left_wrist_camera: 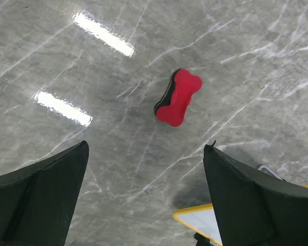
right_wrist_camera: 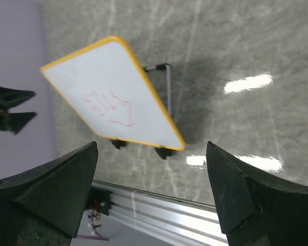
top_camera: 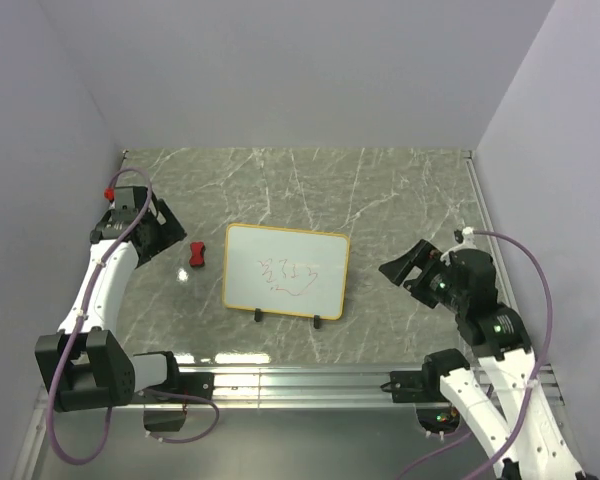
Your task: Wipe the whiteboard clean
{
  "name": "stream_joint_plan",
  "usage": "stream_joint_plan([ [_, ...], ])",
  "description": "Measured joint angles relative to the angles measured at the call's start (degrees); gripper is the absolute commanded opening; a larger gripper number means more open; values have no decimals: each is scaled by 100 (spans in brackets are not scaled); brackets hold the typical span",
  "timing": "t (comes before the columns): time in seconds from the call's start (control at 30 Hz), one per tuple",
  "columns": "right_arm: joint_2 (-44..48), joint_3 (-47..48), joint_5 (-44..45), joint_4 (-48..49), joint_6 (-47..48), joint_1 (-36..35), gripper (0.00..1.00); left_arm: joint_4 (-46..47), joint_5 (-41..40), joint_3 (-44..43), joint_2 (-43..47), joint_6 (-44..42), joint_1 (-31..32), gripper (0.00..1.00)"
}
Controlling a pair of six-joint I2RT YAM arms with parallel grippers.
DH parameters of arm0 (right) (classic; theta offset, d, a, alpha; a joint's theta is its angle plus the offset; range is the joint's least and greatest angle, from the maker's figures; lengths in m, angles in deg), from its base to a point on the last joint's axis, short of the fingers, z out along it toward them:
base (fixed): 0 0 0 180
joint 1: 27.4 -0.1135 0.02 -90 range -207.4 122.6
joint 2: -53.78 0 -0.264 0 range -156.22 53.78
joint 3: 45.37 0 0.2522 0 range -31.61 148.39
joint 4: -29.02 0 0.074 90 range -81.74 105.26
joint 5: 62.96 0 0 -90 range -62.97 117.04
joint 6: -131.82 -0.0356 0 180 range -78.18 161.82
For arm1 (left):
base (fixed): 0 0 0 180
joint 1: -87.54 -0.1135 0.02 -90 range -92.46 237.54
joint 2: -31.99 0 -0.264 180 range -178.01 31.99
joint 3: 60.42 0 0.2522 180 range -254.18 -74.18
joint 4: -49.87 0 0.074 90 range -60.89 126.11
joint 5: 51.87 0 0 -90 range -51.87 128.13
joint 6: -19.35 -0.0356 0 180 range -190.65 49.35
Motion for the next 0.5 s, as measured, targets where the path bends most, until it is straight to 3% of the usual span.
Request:
stream_joint_plan([
  [0.23,-905,503,111,-223,439,0,91,-24,-173,52,-299,2,57,99],
  [0.5,-1351,560,-330,404,511,0,87,-26,-190,133,-1176,74,535,99],
])
